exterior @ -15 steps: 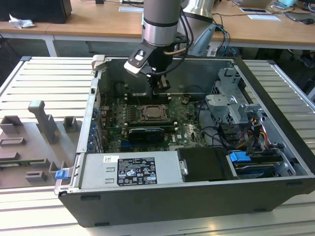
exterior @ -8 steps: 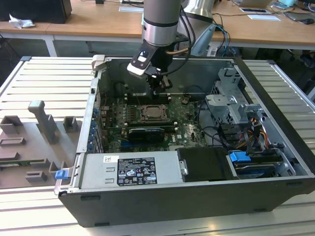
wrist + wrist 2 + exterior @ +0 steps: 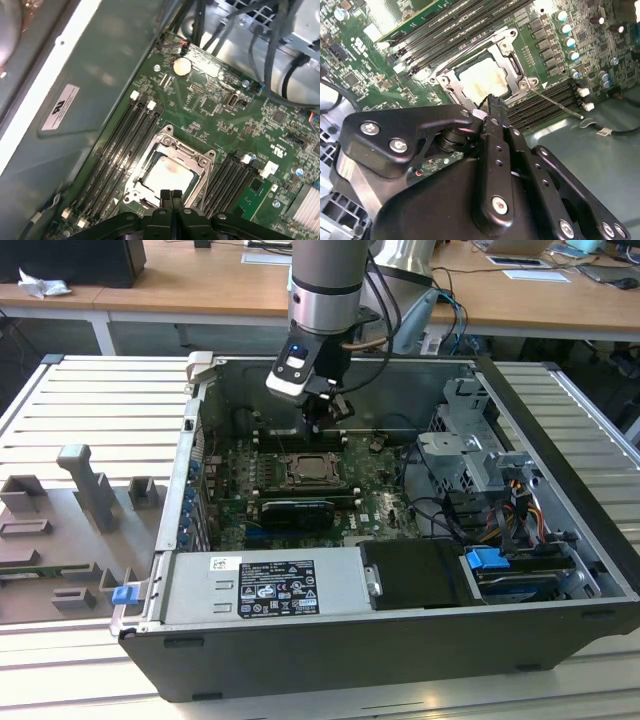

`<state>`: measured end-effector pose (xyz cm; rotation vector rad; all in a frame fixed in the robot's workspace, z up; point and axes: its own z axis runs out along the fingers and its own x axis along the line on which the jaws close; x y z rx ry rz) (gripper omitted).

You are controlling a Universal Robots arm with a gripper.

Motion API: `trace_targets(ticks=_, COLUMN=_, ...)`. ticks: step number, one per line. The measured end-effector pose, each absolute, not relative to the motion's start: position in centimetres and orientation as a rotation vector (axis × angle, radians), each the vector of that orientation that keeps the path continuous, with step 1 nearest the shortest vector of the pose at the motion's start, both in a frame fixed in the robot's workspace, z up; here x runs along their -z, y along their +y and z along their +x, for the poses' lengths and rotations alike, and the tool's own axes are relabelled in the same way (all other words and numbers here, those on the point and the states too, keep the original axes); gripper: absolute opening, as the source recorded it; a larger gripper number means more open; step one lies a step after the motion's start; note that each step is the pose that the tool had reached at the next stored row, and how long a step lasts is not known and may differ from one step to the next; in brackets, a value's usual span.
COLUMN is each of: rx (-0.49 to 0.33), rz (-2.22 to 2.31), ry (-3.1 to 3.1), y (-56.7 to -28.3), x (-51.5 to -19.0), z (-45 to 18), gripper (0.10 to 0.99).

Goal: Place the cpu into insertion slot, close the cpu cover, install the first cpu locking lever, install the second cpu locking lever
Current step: 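Install the first cpu locking lever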

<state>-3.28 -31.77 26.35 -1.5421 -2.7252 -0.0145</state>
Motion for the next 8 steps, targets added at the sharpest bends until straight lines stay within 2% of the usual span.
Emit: trace_targets(ticks=8, rx=0.013, rz=-1.286, ry=-2.854, y=-31.77, x=-26.31, z=-3.28, gripper=0.106)
